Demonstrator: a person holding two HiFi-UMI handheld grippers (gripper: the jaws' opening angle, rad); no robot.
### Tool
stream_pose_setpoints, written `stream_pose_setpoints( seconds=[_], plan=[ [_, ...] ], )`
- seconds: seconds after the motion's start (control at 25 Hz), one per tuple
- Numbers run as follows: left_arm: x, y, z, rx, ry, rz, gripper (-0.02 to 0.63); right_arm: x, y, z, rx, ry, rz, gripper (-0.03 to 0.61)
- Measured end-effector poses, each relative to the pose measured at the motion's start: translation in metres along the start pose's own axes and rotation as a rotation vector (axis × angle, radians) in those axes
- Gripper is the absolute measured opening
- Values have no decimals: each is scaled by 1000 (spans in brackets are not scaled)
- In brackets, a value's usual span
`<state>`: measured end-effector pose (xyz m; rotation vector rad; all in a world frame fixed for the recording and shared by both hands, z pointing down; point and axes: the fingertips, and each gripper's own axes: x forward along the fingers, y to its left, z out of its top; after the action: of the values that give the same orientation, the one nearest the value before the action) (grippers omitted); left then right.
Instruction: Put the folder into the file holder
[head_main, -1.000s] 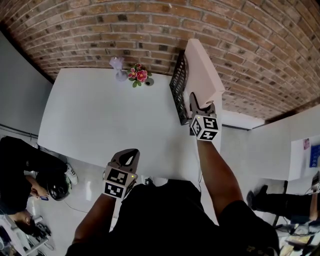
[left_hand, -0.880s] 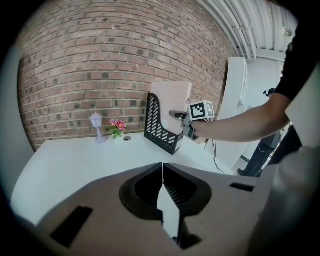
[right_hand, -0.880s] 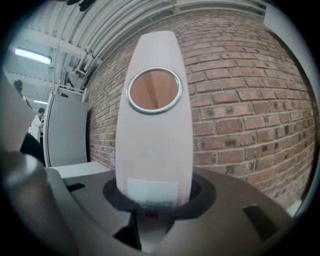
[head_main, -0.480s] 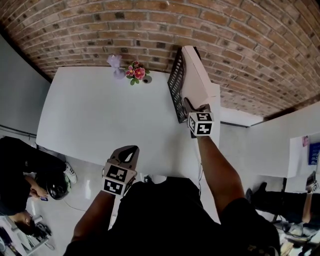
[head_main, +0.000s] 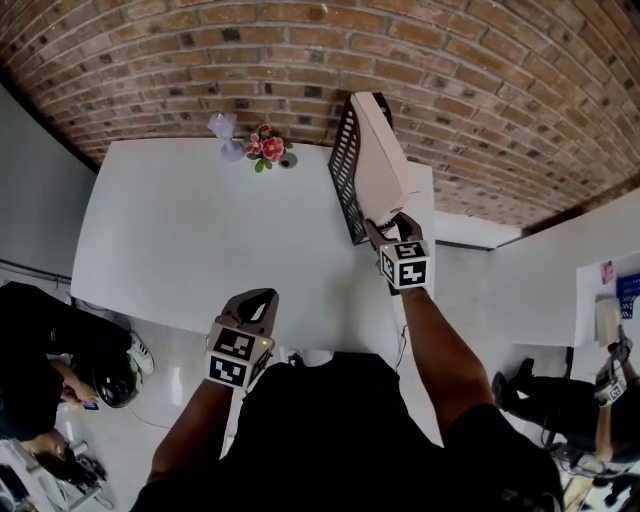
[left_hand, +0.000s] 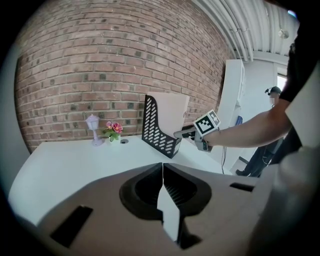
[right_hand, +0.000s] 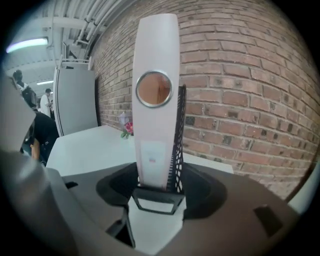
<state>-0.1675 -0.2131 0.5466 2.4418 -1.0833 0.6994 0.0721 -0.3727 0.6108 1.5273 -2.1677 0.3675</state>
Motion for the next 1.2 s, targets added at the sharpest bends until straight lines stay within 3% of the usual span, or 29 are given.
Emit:
stream_pose_setpoints(
  seconds=[0.08,0.2,0.48,0.72,0.92,1.08,1.2],
  plan=[
    [-1,-1,-2,0,1,-2,6,-4,2,-13,5,26,-12,267],
    [-2,-3,-5,-4,2,-4,6,-7,6,-15,5,36,-20,184],
    [-8,2,-8,-11,-1,2,6,-5,10,-12,21,64,-17,183],
    [-11,0,-6,-9,-15,-19,6,-33,12,-14,26,66,-41,239],
    [-11,-9,-3,1,-29,-60,6,-93,29,-35,140,58,-54,238],
    [-13,-22,0,27,-34,-117,6,-151,68,-39,207,-2,10,179],
    [-17,-33,6,48,-46,-148,6,-183,95,-26,258,-58,87,93]
  ],
)
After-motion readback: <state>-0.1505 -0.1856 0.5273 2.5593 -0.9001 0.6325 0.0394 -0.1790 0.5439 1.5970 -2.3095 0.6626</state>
